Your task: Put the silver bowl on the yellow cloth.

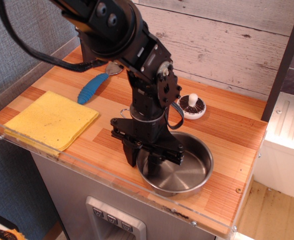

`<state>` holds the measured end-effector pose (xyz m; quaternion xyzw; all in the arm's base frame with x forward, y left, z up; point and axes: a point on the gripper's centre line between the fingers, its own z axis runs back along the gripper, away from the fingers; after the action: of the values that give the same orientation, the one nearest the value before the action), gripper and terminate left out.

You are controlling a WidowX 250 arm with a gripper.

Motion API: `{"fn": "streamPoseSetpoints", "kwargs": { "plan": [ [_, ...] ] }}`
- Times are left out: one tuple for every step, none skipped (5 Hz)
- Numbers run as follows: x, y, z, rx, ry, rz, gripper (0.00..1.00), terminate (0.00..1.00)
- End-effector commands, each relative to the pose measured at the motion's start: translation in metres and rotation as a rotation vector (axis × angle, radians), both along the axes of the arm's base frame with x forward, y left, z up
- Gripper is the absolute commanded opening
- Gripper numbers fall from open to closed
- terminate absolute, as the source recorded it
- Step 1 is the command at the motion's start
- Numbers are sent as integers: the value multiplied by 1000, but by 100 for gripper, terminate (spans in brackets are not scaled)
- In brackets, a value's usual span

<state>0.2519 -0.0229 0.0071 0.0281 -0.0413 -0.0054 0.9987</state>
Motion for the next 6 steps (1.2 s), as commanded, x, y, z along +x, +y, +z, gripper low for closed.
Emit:
{"fn": "streamPoseSetpoints", "kwargs": {
  "plan": [
    [3, 8, 25, -120, -45, 85, 0, 0],
    [9, 17, 43, -189, -65, 124, 0, 0],
    [10, 52, 55, -210, -72, 129, 0, 0],
    [9, 100, 60, -170, -72, 67, 0, 0],
    [13, 147, 66, -64, -103, -63, 0, 0],
    [15, 178, 71, -42, -146, -100, 0, 0]
  ]
}}
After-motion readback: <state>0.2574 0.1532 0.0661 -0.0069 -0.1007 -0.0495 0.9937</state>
